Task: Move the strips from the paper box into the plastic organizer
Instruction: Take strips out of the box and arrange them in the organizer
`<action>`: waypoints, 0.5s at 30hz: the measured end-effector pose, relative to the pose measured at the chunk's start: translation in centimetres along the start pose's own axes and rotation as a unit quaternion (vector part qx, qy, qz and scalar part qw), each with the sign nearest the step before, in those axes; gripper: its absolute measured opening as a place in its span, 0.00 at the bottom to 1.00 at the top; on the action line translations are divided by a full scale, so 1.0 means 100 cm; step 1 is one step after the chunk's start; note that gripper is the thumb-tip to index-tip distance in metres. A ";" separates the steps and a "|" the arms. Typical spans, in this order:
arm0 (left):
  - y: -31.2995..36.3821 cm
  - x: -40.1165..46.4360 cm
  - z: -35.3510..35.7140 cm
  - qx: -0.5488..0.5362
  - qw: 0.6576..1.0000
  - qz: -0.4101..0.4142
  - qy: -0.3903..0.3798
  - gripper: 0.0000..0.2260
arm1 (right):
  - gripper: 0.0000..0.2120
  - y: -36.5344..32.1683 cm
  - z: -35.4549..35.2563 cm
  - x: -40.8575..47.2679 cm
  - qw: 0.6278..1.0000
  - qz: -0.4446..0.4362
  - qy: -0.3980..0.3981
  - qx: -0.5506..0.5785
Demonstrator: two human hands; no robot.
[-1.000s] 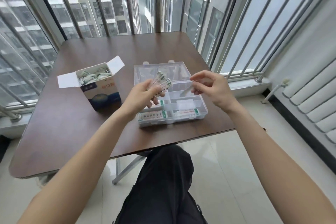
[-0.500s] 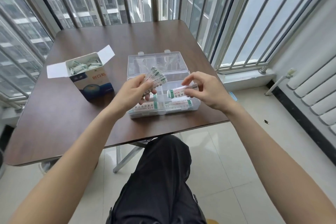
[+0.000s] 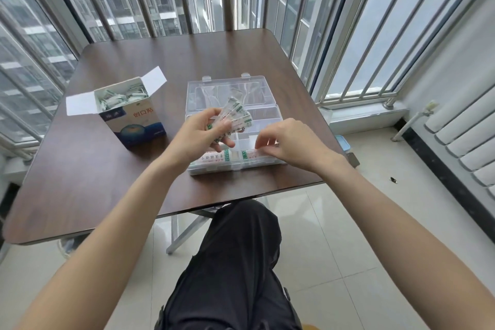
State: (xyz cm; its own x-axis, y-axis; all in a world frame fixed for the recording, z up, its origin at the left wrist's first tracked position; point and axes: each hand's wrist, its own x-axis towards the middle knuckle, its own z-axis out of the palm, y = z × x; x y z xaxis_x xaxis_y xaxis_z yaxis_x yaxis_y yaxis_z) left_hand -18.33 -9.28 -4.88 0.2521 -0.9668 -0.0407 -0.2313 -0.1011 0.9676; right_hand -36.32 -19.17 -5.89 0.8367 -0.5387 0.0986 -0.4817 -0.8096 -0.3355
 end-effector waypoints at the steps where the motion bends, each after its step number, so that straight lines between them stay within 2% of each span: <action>1: 0.000 0.000 -0.001 -0.001 1.000 -0.002 -0.005 0.09 | 0.05 -0.001 -0.001 0.001 0.999 -0.002 -0.003 -0.047; 4: 0.001 0.001 -0.003 -0.008 1.000 -0.008 -0.015 0.09 | 0.07 0.001 -0.001 0.000 0.997 -0.009 0.005 -0.081; 6: 0.002 0.001 -0.005 -0.011 1.000 -0.011 -0.018 0.09 | 0.06 0.002 0.000 -0.001 0.999 0.005 0.047 -0.017; 7: 0.002 0.002 -0.005 -0.009 1.000 -0.012 -0.023 0.09 | 0.06 0.003 -0.001 -0.001 0.995 0.029 0.082 0.052; 9: 0.002 0.002 -0.005 0.011 0.999 -0.006 -0.042 0.08 | 0.08 0.002 -0.010 0.001 0.958 0.094 0.138 0.233; 11: 0.004 0.003 -0.002 0.053 0.996 0.014 -0.070 0.07 | 0.11 -0.003 -0.021 0.005 0.902 0.147 0.112 0.390; 13: 0.005 0.003 0.002 0.100 0.990 0.038 -0.090 0.06 | 0.12 -0.009 -0.025 0.008 0.859 0.162 0.073 0.480; 15: 0.006 0.005 0.005 0.133 0.984 0.054 -0.105 0.05 | 0.10 -0.010 -0.025 0.010 0.825 0.160 0.073 0.537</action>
State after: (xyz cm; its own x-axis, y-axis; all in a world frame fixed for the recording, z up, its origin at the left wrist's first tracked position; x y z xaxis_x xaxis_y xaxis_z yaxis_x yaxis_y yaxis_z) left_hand -18.84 -9.95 -4.49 0.0193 -0.9996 -0.0196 -0.4906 -0.0265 0.8710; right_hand -35.67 -19.53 -3.09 0.6338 -0.7703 -0.0703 -0.0981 0.0101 -0.9951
